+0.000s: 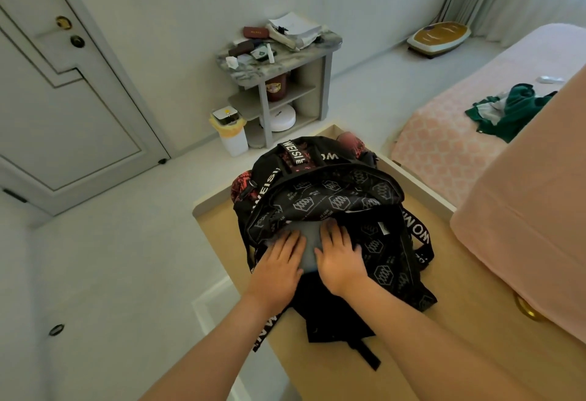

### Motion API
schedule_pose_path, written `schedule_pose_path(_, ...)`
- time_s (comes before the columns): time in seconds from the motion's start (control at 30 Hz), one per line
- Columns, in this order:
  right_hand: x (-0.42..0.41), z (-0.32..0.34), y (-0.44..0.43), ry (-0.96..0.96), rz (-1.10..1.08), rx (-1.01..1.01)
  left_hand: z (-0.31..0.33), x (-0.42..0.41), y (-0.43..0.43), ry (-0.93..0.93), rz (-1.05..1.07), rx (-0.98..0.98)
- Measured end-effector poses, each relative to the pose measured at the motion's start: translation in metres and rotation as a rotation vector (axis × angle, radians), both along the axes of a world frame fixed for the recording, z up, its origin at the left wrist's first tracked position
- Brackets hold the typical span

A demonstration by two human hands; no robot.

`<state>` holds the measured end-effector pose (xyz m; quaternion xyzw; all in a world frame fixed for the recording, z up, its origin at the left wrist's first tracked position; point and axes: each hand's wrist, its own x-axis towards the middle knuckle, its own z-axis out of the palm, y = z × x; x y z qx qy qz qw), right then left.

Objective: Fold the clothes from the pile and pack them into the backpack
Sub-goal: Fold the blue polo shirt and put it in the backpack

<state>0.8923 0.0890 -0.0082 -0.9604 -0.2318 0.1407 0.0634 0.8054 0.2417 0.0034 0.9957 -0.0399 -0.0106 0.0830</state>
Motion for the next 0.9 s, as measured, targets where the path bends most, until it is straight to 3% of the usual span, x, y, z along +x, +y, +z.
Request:
schedule_pose_path(0.23,-0.007,0.000,-0.006,-0.118,0.084,0.052,0.002,0.018,0.014,0.295,-0.012,-0.140)
schedule_pose_path(0.43,0.007,0.022,-0.013,0.213,0.114,0.049,0.026,0.019,0.008,0.328,0.011,-0.157)
schedule_pose_path(0.7,-0.030,0.061,-0.057,-0.018,-0.254,0.409,0.083,0.025,-0.038,0.140,-0.104,-0.293)
schedule_pose_path(0.9,-0.099,0.083,-0.153,-0.138,-0.557,0.379,0.085,0.026,-0.120,0.370,-0.342,-0.401)
